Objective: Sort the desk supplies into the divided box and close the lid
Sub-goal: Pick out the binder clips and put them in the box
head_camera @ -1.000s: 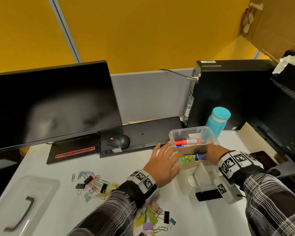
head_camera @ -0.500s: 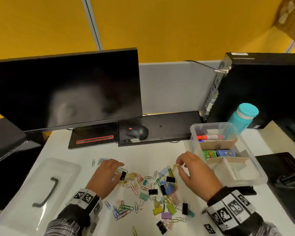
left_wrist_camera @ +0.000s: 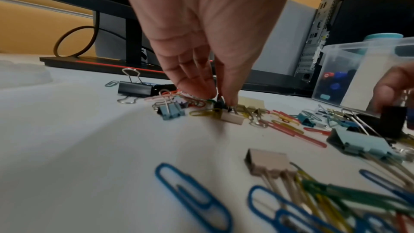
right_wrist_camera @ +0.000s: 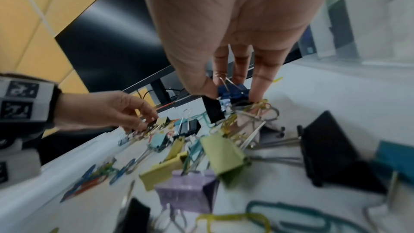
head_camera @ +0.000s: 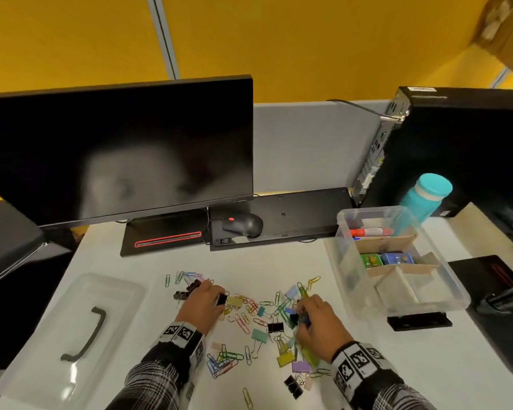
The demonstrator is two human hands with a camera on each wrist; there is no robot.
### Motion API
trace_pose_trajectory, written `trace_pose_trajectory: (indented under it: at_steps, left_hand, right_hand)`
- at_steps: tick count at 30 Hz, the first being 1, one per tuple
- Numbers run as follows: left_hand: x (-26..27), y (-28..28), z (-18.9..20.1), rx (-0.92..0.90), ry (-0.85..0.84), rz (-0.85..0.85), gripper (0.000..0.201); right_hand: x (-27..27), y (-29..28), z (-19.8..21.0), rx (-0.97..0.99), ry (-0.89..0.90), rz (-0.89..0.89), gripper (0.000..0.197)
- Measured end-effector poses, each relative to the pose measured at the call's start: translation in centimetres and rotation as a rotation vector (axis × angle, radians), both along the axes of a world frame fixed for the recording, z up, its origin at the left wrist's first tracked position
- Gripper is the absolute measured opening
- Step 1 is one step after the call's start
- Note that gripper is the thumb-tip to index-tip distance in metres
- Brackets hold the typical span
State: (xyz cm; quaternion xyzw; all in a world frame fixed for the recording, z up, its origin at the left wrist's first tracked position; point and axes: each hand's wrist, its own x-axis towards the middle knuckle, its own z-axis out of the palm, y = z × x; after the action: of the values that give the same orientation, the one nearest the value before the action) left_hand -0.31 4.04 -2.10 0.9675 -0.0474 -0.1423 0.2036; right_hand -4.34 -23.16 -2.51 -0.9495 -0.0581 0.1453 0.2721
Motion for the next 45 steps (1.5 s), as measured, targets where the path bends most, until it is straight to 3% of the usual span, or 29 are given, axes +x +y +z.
trace_pose_trajectory:
  at_steps: [3, 6, 10, 13, 16, 19, 22, 25, 30, 33, 36, 40, 43, 45]
  left_hand:
    - [0.1, 0.2, -0.4, 0.003, 0.006, -0.006, 0.031]
    - [0.0, 0.4, -0.5, -0.011, -0.006, -0.002, 0.03]
    - [0.1, 0.6, -0.5, -0.02, 0.004, -0.001, 0.027]
    - [0.1, 0.6, -0.5, -0.034, -0.001, 0.013, 0.027]
    - [0.1, 0.7, -0.4, -0.07, 0.031, 0.051, 0.03]
    - [0.3, 0.8, -0.5, -0.061, 0.075, 0.054, 0.025]
    - [0.4, 0.9, -0.6, -0.078, 0.106, 0.081, 0.021]
    - [0.3, 1.0, -0.2, -0.107, 0.1, 0.092, 0.023]
    - [0.2, 1.8, 1.0, -0.206, 0.06, 0.144, 0.026]
    - [-0.1, 2.2, 1.8, -0.297, 0.033, 0.186, 0.021]
    - [-0.4, 2.3, 2.5, -0.358, 0.002, 0.192, 0.01]
    - [-0.8, 2.0, 2.8, -0.376, 0.008, 0.173, 0.007]
    - [-1.0, 1.6, 2.7, -0.41, 0.07, 0.175, 0.009]
    - [-1.2, 1.3, 2.6, -0.511, 0.137, 0.219, 0.01]
  right_hand:
    - [0.3, -1.0, 0.7, 0.289, 0.074, -0.229, 0.02]
    - [0.8, -1.5, 1.2, 0.696, 0.24, -0.489, 0.01]
    - [0.9, -1.3, 2.0, 1.26, 0.5, -0.801, 0.024]
    - [0.1, -1.1, 2.9, 1.489, 0.629, -0.838, 0.025]
    - [-0.4, -0.9, 3.4, 1.594, 0.677, -0.835, 0.031]
    - [-0.2, -0.3, 3.8, 1.556, 0.687, -0.782, 0.03]
    - [0.3, 0.4, 3.7, 1.343, 0.642, -0.772, 0.021]
    - [1.0, 1.1, 2.8, 0.957, 0.541, -0.606, 0.016]
    - [1.6, 3.4, 1.8, 0.115, 0.273, -0.091, 0.039]
    - [1.9, 5.0, 1.2, -0.086, 0.246, 0.018, 0.034]
    - [2.1, 5.6, 0.8, -0.114, 0.213, 0.039, 0.018]
    - [1.9, 4.8, 0.9, 0.031, 0.193, 0.026, 0.016]
    - [1.6, 3.3, 2.7, 0.351, 0.211, -0.046, 0.017]
    - [1.6, 2.2, 4.3, 0.625, 0.323, -0.148, 0.018]
